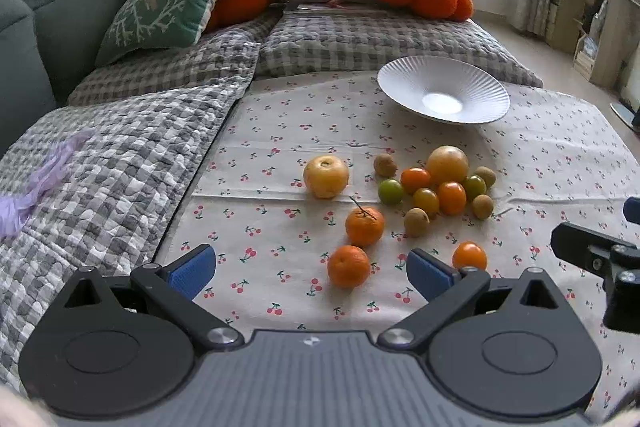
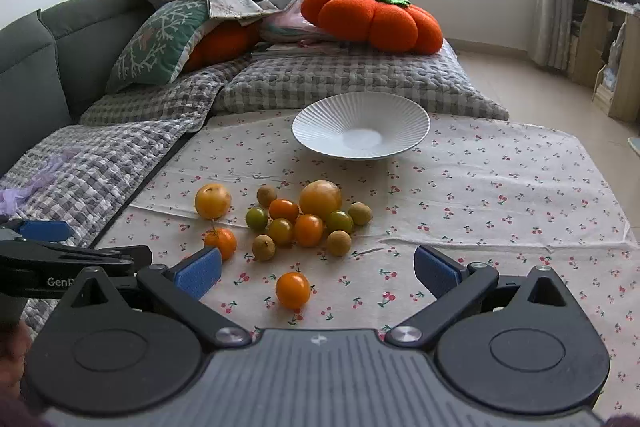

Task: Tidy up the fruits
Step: 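Move both tools toward the fruit pile on the cloth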

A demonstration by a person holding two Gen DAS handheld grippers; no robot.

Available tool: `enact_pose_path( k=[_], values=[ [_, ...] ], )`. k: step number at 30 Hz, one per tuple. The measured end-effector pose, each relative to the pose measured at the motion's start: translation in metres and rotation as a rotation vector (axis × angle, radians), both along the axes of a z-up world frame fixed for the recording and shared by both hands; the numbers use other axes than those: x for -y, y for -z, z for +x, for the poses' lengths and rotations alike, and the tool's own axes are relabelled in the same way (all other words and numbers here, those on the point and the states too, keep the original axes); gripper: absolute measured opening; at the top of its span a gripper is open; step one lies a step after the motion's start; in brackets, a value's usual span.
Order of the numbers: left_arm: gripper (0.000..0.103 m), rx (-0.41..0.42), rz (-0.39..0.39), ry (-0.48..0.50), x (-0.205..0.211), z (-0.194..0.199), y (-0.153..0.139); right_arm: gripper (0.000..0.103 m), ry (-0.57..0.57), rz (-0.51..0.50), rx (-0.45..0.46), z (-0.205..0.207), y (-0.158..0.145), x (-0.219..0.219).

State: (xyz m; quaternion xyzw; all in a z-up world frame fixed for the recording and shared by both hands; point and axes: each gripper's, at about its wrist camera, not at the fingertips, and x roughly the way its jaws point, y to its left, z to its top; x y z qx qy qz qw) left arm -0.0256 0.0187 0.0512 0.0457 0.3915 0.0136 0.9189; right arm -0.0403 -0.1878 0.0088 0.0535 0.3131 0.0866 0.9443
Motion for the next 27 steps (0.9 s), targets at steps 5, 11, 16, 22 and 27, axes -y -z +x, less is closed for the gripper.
enact_pose_path(
  k=[5,11,16,22,27],
  values=[
    [0.097,-0.023,-0.007,-0.003,-0.003,0.003,0.004,0.103,0.01,-0.012,-0.031,0.003,0.002,-0.003],
    [0.097,-0.039,-0.02,0.006,-0.008,0.003,0.007,0.103,0.018,-0.024,-0.05,0.005,0.007,-0.007],
    [0.097,-0.049,-0.019,0.016,-0.007,0.006,0.01,0.103,0.016,-0.052,-0.037,0.003,0.008,-0.012],
    [0.097,-0.048,-0.032,0.031,-0.006,0.007,0.012,0.103,0.032,-0.103,-0.028,0.005,0.01,-0.017],
    [0.097,-0.058,-0.038,0.038,-0.009,0.011,0.015,0.103,0.043,-0.152,-0.019,0.007,0.013,-0.019]
  ],
)
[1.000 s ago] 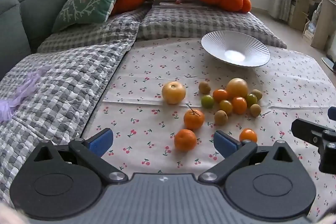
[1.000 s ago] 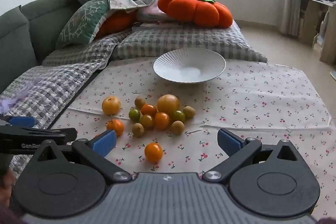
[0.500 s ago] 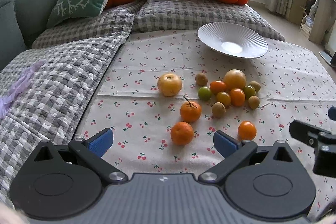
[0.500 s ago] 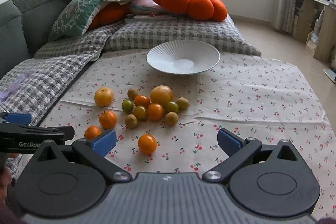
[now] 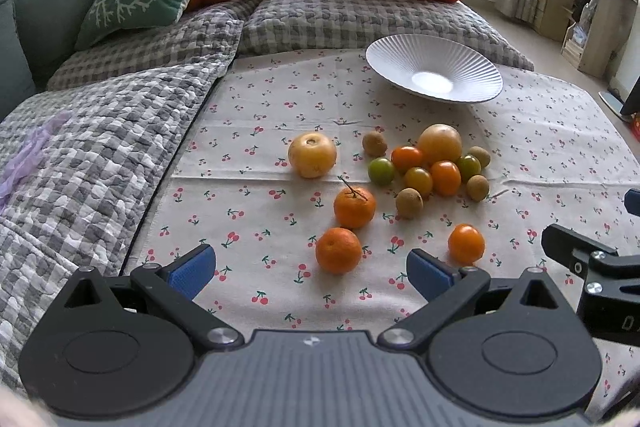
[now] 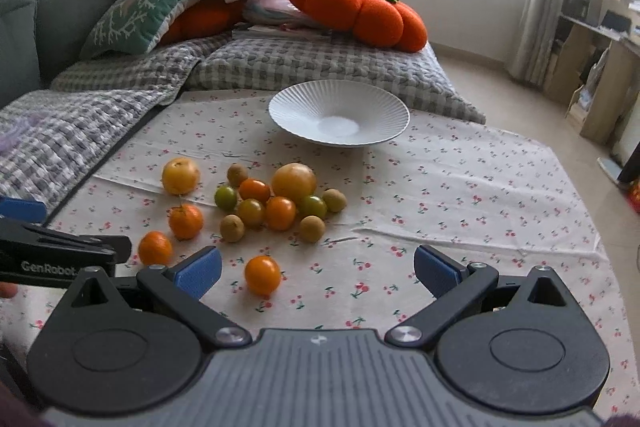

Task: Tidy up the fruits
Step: 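Move both tools toward the fruit pile on the cloth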

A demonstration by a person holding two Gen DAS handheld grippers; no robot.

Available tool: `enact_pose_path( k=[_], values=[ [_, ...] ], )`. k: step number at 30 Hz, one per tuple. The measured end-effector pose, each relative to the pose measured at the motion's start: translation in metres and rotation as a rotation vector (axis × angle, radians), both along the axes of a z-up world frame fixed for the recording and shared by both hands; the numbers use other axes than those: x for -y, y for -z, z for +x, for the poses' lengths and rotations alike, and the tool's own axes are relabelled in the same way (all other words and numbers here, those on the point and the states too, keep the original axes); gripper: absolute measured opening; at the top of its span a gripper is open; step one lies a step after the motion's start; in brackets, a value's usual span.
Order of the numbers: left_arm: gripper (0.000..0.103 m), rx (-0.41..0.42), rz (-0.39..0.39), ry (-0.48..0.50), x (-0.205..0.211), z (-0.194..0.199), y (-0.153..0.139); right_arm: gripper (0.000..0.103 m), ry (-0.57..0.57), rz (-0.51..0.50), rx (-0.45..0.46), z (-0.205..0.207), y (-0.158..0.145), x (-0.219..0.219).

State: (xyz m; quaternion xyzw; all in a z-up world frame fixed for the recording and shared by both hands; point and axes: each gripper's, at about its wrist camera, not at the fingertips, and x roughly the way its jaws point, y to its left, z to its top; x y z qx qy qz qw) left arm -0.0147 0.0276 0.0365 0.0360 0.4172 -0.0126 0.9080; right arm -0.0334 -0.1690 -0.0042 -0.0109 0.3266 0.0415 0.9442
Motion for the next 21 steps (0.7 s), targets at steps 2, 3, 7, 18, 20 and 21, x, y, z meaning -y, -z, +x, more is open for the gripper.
enact_pose_path(
  k=[2,3,7,18,20,21],
  values=[
    [0.097,-0.001,-0.005,-0.003,-0.001,0.001,0.0,0.103,0.002,-0.006,-0.006,0.002,0.002,0.001],
    [0.097,-0.002,-0.009,-0.002,-0.002,0.002,0.001,0.103,0.004,-0.011,-0.008,0.002,0.002,0.0],
    [0.097,-0.012,-0.023,0.004,-0.003,0.006,0.003,0.103,0.008,-0.02,-0.017,0.005,0.004,-0.001],
    [0.097,-0.035,-0.07,0.012,-0.016,0.016,0.003,0.103,0.069,0.076,-0.025,0.018,-0.011,0.033],
    [0.097,-0.038,-0.089,0.008,-0.02,0.02,0.001,0.103,0.085,0.116,-0.022,0.023,-0.019,0.044],
    [0.097,-0.039,-0.101,0.003,-0.022,0.024,0.0,0.103,0.087,0.136,-0.024,0.026,-0.022,0.048]
  ],
)
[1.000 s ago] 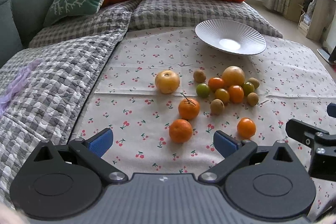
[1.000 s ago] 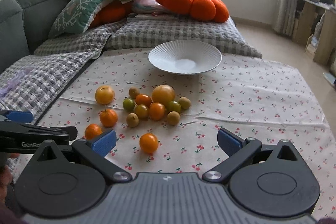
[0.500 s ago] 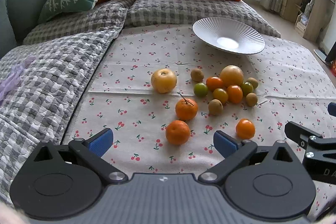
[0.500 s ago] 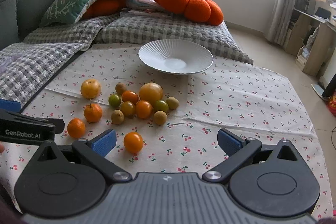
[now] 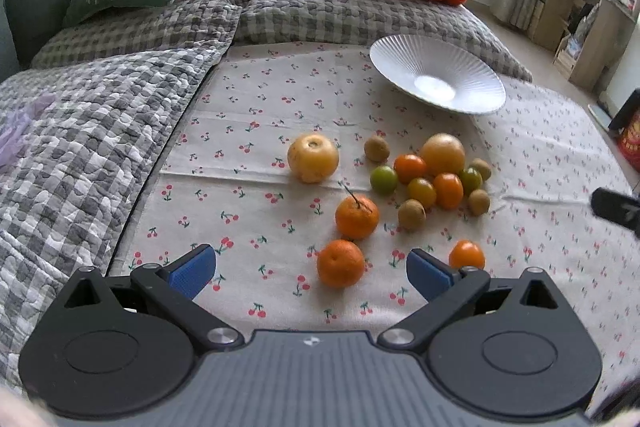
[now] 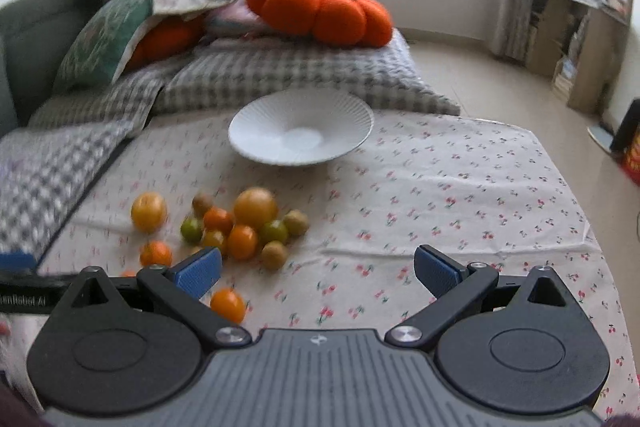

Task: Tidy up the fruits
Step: 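Move both tools toward the fruit pile on the cloth, then grasp the large yellow pear with left tool while right tool grasps the large orange fruit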

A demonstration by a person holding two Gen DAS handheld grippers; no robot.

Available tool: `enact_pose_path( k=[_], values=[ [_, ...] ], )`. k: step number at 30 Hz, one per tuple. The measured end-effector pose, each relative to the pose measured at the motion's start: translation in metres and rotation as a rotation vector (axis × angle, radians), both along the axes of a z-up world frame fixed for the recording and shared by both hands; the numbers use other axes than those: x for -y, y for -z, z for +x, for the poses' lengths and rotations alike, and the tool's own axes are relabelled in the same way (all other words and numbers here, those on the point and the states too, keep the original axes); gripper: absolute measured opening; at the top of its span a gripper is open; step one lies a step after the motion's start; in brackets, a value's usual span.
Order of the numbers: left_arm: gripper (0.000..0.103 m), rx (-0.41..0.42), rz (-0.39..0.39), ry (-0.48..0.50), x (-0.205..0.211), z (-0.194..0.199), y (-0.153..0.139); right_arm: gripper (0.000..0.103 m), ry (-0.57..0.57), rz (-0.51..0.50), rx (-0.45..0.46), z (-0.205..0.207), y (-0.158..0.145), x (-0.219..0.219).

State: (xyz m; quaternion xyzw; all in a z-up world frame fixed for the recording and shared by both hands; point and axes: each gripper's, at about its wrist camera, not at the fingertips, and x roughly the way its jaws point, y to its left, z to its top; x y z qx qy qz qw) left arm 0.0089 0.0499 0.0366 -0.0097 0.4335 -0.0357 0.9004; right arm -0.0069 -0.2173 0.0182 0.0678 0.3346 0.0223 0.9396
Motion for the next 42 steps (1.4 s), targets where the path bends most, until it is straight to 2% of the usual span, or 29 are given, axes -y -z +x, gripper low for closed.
enact_pose_path(
  k=[5,8,11,19,22,24,30,37,42],
  values=[
    [0.097,0.001,-0.051,-0.017,-0.007,0.021,-0.008,0.103,-0.063,0.06,-0.045,0.028,-0.009,0.002],
    [0.097,0.003,-0.084,-0.029,-0.008,0.037,-0.011,0.103,-0.098,0.05,-0.059,0.05,-0.01,-0.008],
    [0.097,0.003,-0.083,-0.032,-0.005,0.055,-0.011,0.101,-0.136,0.042,-0.077,0.072,-0.004,-0.018],
    [0.095,-0.078,-0.067,-0.057,-0.001,0.113,0.02,0.083,-0.248,0.062,-0.156,0.114,0.025,-0.043],
    [0.094,-0.098,-0.076,-0.048,-0.001,0.121,0.033,0.082,-0.281,0.044,-0.152,0.121,0.028,-0.045],
    [0.09,-0.119,-0.086,-0.044,-0.004,0.126,0.041,0.08,-0.289,0.021,-0.155,0.127,0.034,-0.047],
    [0.082,-0.124,-0.103,-0.042,-0.008,0.137,0.051,0.066,-0.288,0.003,-0.203,0.143,0.049,-0.051],
    [0.078,-0.129,-0.104,-0.03,-0.008,0.144,0.06,0.061,-0.271,0.006,-0.238,0.157,0.063,-0.054],
    [0.074,-0.127,-0.069,-0.023,-0.005,0.146,0.067,0.056,-0.277,-0.005,-0.246,0.161,0.069,-0.059]
  ],
)
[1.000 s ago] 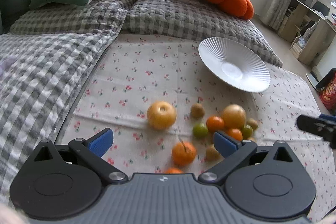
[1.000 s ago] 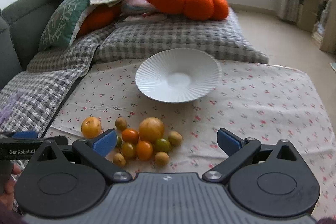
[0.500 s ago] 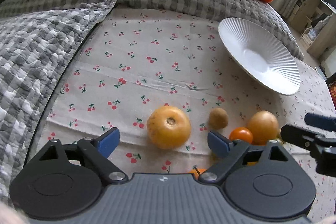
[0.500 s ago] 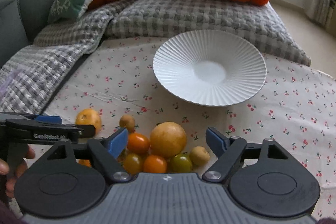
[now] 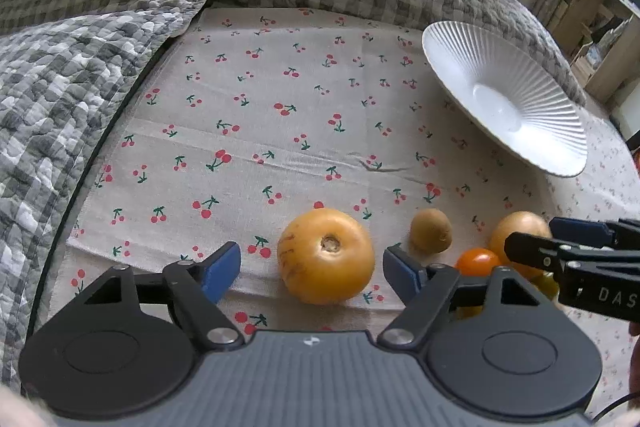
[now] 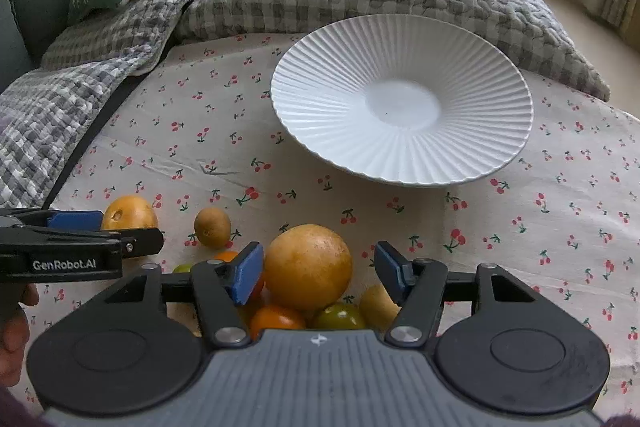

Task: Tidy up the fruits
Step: 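Grasp the large yellow pear with left tool while right tool grasps the large orange fruit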

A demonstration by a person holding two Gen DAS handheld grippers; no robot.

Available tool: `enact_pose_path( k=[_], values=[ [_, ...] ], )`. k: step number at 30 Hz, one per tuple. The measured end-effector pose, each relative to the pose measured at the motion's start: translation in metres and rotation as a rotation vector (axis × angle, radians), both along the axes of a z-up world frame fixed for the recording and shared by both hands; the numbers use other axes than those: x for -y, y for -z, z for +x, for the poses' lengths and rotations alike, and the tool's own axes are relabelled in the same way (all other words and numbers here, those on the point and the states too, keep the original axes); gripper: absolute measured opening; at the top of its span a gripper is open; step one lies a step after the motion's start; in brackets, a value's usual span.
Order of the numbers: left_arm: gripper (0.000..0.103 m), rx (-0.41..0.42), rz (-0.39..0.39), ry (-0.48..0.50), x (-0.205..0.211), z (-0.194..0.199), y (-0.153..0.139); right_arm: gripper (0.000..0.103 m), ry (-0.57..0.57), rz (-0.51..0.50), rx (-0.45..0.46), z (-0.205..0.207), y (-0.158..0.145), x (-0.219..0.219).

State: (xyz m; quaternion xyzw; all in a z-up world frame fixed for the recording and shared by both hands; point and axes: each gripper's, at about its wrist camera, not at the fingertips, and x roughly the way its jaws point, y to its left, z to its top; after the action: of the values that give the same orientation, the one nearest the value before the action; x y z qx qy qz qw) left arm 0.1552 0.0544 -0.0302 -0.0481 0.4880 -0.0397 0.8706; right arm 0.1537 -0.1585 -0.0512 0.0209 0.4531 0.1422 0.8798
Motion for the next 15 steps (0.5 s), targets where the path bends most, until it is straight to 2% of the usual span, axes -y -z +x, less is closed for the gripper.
enact_pose_path(
  k=[6,15],
  values=[
    [0.066,0.02,0.033,0.016,0.0027,-0.0001,0.0046,0.048,-0.014,-0.015,-0.001,0.0019,0.0042,-0.0051],
    [0.053,0.057,0.065,0.052,0.0093,-0.0014,0.007,0.045,-0.006,-0.041,-0.002,0.0012,0.0088,-0.0098]
  ],
)
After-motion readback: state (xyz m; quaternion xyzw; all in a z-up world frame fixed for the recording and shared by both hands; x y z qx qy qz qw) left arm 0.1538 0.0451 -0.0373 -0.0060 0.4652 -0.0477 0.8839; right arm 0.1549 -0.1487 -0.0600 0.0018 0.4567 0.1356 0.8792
